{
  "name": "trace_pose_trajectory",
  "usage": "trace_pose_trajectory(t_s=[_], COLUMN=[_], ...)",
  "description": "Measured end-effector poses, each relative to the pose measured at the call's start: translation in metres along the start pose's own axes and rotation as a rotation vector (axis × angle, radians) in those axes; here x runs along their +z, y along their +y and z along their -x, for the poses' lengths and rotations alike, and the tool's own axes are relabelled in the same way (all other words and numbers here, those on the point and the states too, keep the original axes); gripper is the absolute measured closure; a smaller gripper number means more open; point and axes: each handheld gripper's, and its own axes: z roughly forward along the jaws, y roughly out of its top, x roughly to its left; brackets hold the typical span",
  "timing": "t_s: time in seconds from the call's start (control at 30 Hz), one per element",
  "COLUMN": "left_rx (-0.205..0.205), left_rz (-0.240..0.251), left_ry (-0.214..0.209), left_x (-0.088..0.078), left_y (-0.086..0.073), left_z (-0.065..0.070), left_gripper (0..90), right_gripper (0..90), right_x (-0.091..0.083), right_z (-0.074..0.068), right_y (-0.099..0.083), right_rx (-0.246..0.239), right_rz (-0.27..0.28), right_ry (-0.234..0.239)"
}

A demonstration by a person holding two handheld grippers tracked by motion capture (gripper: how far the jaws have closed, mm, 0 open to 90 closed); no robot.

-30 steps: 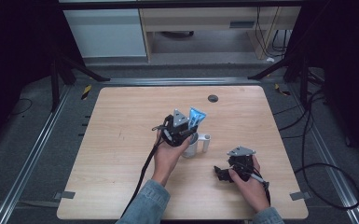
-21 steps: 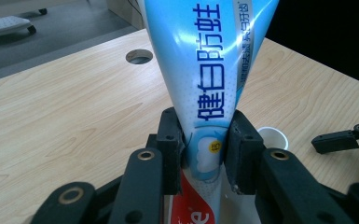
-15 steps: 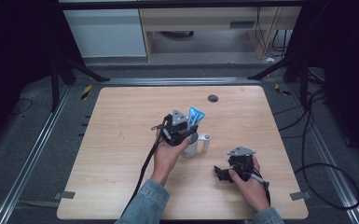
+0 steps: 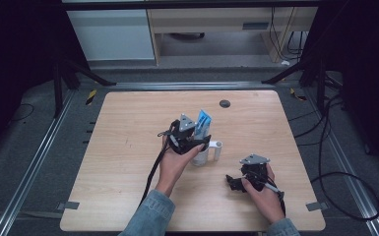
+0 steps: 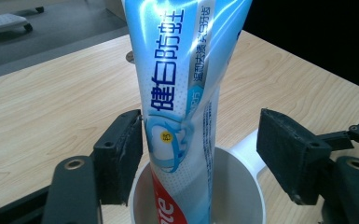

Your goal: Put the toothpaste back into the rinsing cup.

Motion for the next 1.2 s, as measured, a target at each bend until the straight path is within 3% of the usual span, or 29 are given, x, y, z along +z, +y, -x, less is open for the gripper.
trace_pose_trajectory(t_s=[0.33, 0.4, 0.63, 0.73, 0.87, 1.2], left_rx=[0.011, 0.03, 0.044, 0.058, 0.048, 0.022], left_rz=[0.025, 0.004, -0.009, -0.016, -0.012, -0.039], left_ry=[0.016, 0.012, 0.008, 0.01, 0.013, 0.072], left_x=[-0.013, -0.019, -0.035, -0.041, -0.052, -0.073], left_y=[0.004, 0.004, 0.003, 0.002, -0.002, -0.025], left_z=[-0.001, -0.003, -0.009, -0.011, -0.018, -0.045], left_gripper=[15.5, 13.0, 8.8, 8.1, 7.5, 7.5], right_gripper=[0.4, 0.4, 0.4, 0.4, 0.4, 0.4], right_x=[0.0, 0.001, 0.001, 0.001, 0.0, 0.0], right_z=[0.0, 0.001, 0.001, 0.001, 0.0, 0.0], right_y=[0.0, 0.0, -0.001, 0.0, 0.0, 0.0], right_rx=[0.0, -0.015, -0.03, -0.015, 0.0, 0.0], right_rz=[0.0, 0.005, 0.008, 0.005, 0.0, 0.0], right_ry=[0.0, -0.007, -0.014, -0.008, 0.001, 0.001])
